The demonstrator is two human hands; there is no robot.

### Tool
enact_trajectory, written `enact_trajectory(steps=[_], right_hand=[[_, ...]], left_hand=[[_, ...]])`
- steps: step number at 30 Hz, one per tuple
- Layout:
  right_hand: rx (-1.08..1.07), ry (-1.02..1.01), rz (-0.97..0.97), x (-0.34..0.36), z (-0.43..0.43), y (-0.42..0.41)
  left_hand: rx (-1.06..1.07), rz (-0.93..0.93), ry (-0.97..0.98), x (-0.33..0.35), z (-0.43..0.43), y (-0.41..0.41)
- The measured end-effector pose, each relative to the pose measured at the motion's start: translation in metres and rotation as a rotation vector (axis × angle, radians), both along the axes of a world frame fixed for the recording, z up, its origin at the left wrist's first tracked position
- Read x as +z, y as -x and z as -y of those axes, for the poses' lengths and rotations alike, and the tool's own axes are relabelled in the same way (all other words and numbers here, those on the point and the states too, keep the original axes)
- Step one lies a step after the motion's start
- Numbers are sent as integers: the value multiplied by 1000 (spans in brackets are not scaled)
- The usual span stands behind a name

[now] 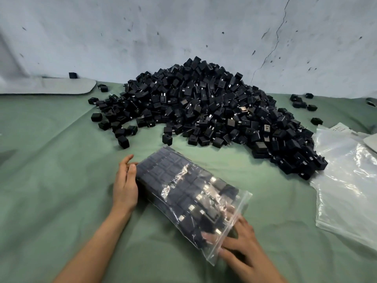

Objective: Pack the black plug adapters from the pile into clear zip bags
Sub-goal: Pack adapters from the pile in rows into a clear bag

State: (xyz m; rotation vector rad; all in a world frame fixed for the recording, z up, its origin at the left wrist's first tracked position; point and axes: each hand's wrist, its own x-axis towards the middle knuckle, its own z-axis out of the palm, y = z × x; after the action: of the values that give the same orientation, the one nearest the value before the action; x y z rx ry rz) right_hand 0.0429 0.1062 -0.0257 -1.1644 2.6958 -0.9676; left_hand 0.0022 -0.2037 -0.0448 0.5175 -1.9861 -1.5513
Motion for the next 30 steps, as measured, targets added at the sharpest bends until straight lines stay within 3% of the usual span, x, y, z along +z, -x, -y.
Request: enact_trajectory(steps=[5,12,16,20,30], right_hand=[[36,128,49,7,-19,9],[133,-75,127,6,-6,30],[163,-173,-79,3,4,42],[166,-148,-238,3,7,50],[237,-270,-194,-1,4,51]], left_hand=[[16,-6,0,-1,1,2],[20,2,-5,-1,0,1],[15,-7,-25,-2,0,1],[23,-5,-21,-2,1,2],[28,-29,-33,-3,1,3]])
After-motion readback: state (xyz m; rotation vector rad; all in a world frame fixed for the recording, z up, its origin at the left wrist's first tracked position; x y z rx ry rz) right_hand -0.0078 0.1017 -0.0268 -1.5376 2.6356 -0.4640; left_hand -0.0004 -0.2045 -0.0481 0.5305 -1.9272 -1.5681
